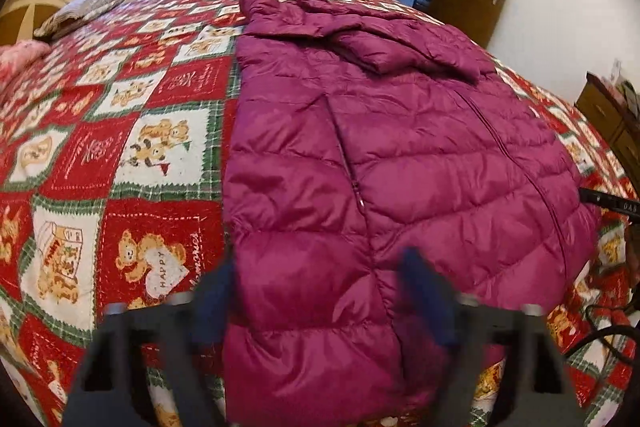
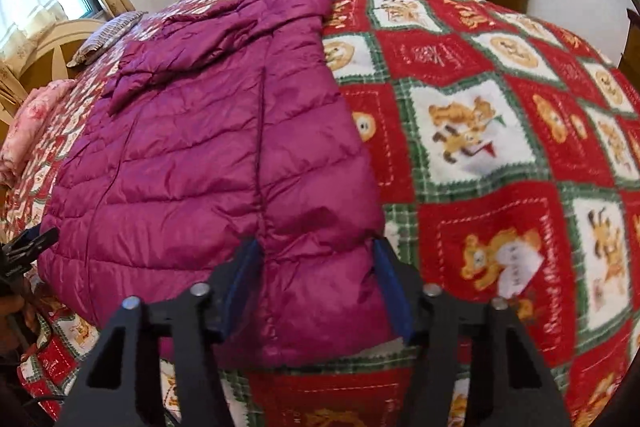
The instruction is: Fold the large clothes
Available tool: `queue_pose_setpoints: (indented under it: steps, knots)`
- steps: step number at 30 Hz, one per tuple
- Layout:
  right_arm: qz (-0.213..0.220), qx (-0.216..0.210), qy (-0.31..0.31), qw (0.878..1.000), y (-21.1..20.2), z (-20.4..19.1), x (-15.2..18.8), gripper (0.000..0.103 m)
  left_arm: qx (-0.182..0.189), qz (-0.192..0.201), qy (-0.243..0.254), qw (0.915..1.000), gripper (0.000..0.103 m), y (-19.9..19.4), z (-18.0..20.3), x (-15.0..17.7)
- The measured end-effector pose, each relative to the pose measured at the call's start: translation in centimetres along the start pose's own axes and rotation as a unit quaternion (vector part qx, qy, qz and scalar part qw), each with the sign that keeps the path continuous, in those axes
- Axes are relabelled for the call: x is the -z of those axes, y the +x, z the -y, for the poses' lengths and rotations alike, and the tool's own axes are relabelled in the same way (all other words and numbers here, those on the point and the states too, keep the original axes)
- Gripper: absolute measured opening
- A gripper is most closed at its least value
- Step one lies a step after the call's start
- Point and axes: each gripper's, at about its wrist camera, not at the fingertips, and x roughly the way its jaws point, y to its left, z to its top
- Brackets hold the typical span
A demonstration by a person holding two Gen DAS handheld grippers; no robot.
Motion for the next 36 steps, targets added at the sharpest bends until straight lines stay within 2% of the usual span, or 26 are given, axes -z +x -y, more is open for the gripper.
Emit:
queue_pose_setpoints:
  steps: [1, 2, 3, 5, 8, 14, 20, 25, 28, 32, 34, 36]
  knots:
    - [0.002, -0.006, 0.002, 1.0, -0.1, 0.1, 0.1, 0.044, 0.008, 0.0, 0.003, 1.0, 0.043, -0.1, 0.1, 0.0]
    - [0.003, -0.014, 0.002, 1.0, -0.4, 0.1, 0.1, 0.024, 0.017, -0.003, 0.001, 0.9998, 0.024, -0.2, 0.0, -0.1]
    - [0.006, -0.023, 0.004, 1.0, -0.6, 0.1, 0.1, 0.015, 0.026, -0.005, -0.005, 0.9996, 0.021, -0.3, -0.2, -0.1]
    - [0.015, -0.029, -0.001, 0.999, -1.4, -0.2, 0.2, 0.011, 0.043, 0.0, -0.01, 0.999, 0.01, -0.9, -0.3, -0.4]
    - [0.04, -0.032, -0.013, 0.999, -2.8, -0.9, 0.1, 0.009, 0.049, 0.024, -0.007, 0.9985, 0.007, -2.6, -0.1, -1.0]
    - [0.098, -0.065, -0.013, 0.993, -7.3, -1.7, -0.8, 0.007, 0.072, 0.095, -0.008, 0.9928, 0.005, -8.7, 0.0, -3.1]
    - [0.174, -0.089, -0.042, 0.98, -14.1, -3.8, -1.9, 0.007, 0.092, 0.16, 0.01, 0.9829, 0.005, -15.7, 1.1, -4.5]
    - [0.236, -0.095, -0.052, 0.966, -18.6, -4.5, -3.2, 0.006, 0.09, 0.208, 0.026, 0.9737, 0.005, -20.2, 1.8, -5.7]
    - [0.252, -0.087, -0.06, 0.962, -18.5, -4.5, -4.8, 0.006, 0.082, 0.201, 0.031, 0.9757, 0.005, -19.0, 1.3, -7.0]
    - [0.241, -0.076, -0.047, 0.966, -14.5, -4.0, -8.9, 0.006, 0.084, 0.163, 0.004, 0.983, 0.005, -12.9, -1.8, -10.1]
    - [0.232, -0.067, -0.033, 0.97, -11.7, -4.0, -11.5, 0.006, 0.071, 0.151, -0.005, 0.986, 0.005, -9.3, -3.3, -12.3]
    - [0.227, -0.058, -0.025, 0.972, -9.4, -3.9, -13.9, 0.006, 0.038, 0.151, -0.002, 0.9878, 0.009, -6.5, -4.3, -14.6]
